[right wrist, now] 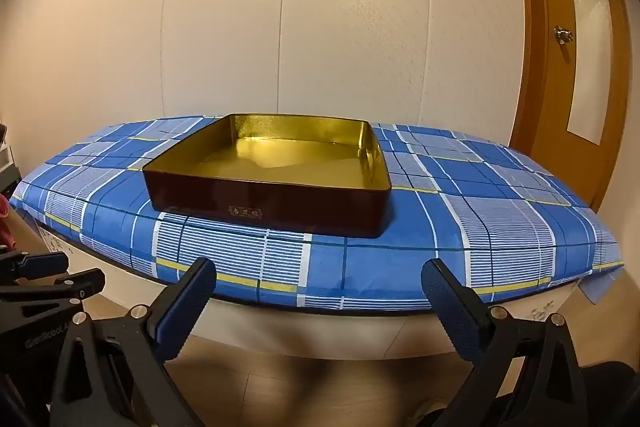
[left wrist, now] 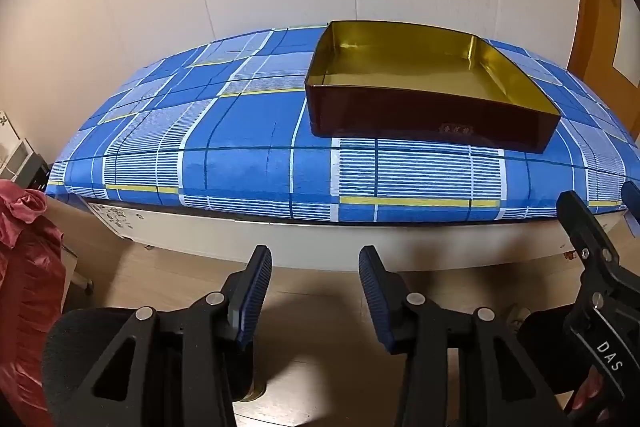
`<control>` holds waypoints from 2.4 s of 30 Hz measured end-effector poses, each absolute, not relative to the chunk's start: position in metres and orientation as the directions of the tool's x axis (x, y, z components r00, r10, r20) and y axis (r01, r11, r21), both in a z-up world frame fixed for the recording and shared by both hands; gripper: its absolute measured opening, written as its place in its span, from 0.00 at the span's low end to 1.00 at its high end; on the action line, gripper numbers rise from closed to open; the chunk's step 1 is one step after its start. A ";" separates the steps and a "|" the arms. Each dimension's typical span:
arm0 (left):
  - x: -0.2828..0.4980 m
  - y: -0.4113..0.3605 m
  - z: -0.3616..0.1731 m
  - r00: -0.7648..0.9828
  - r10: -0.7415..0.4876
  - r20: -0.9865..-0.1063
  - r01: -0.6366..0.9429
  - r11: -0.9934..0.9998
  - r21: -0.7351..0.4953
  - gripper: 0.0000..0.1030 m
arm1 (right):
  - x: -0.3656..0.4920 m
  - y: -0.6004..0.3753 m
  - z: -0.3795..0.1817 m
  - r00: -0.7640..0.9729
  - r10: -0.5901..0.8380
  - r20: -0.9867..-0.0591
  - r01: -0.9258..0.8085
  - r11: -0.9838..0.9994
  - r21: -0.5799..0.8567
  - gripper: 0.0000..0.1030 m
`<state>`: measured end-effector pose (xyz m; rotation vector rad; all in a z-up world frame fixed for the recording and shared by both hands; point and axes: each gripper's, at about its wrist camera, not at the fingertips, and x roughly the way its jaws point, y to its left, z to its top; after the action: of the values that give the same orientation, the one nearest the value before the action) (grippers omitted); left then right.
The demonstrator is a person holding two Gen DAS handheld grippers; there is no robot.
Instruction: Organize soft objects
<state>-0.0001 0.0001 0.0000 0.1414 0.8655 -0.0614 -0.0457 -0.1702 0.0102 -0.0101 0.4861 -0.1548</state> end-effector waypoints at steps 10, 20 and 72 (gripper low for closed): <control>0.003 -0.007 -0.003 0.648 0.023 -0.761 0.111 0.986 0.124 0.44 | -0.048 -0.171 0.008 0.874 -0.155 -0.461 0.146 0.988 -0.055 1.00; 0.000 -0.001 0.001 0.652 0.010 -0.758 0.119 0.986 0.115 0.44 | -0.044 -0.171 0.008 0.867 -0.155 -0.474 0.151 0.987 -0.047 1.00; -0.006 -0.012 0.001 0.672 -0.008 -0.741 0.164 0.977 0.138 0.44 | -0.036 -0.180 -0.001 0.836 -0.155 -0.527 0.162 0.986 -0.033 1.00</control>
<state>-0.0055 -0.0124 0.0014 0.1997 0.8304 -0.0971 -0.0363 -0.1805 -0.0009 0.0136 0.5565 -0.1681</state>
